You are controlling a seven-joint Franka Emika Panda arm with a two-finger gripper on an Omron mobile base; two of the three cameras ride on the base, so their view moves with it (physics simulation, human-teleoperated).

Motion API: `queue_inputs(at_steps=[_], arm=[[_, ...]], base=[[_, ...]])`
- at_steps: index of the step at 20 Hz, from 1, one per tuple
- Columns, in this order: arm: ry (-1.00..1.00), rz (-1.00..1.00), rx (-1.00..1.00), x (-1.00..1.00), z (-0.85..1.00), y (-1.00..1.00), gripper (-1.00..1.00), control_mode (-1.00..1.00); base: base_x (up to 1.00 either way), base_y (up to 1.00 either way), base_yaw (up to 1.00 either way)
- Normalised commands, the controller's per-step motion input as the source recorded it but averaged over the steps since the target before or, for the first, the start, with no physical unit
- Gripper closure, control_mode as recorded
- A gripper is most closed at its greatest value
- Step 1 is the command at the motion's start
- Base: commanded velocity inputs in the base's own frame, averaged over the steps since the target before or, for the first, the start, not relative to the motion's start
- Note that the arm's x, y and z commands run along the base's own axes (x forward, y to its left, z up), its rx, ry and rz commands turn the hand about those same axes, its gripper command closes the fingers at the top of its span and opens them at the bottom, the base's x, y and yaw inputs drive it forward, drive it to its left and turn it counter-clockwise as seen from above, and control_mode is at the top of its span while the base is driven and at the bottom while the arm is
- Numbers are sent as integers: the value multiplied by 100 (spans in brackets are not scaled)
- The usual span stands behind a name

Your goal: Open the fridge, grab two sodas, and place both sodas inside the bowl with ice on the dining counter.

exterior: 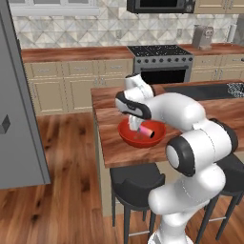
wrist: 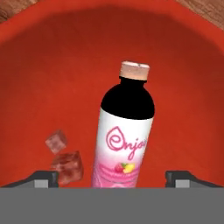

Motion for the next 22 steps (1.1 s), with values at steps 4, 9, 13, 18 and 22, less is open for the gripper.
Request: queue_inputs(at_steps=[4,9,13,18,22], arm=[[-12,11,10,-20,59,-7,-100,-100],[-16,6,13,-46,64,-20,-100,-100],[-17,0,15,-86,45,-23,-100,-100],[-16,0,19,-100,27,-8,-100,-100],[-11,0,18,-100,12,0,-100,-100]], base=[[0,0,0],[0,0,0],[0,0,0],[0,0,0],[0,0,0]])
